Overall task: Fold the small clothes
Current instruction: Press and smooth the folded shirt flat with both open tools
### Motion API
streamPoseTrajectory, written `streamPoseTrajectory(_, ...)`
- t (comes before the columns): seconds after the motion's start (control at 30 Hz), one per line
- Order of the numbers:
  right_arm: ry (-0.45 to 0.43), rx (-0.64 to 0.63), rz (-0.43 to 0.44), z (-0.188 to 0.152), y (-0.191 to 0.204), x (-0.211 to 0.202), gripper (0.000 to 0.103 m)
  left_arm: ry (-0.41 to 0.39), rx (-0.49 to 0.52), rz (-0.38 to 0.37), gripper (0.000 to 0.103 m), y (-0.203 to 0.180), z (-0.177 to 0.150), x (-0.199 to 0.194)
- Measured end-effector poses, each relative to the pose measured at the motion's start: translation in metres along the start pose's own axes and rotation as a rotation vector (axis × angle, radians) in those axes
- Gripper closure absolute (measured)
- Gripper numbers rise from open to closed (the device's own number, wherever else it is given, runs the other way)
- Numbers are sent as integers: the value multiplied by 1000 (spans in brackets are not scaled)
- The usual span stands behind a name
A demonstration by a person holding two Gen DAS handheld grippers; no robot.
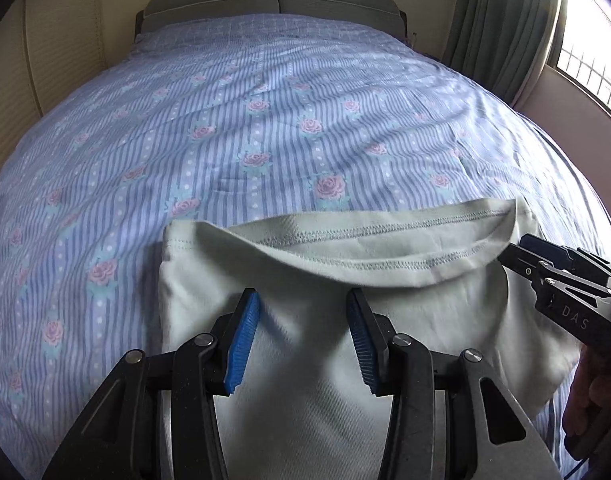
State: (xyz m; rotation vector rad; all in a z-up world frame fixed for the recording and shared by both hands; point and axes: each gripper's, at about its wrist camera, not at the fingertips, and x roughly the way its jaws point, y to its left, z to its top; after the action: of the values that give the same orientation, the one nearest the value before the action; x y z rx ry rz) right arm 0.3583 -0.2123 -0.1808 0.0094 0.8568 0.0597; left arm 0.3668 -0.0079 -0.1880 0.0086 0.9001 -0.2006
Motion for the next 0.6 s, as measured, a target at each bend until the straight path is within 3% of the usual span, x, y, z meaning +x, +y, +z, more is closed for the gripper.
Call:
streamPoseTrajectory(0.3,18,82,2,28,-19,29,60,-27,-45,38,56,23,25,22)
streamPoseTrajectory(0.6,-35,123,0,8,-36,-20,58,-85,-37,62,57,29,-5,-25)
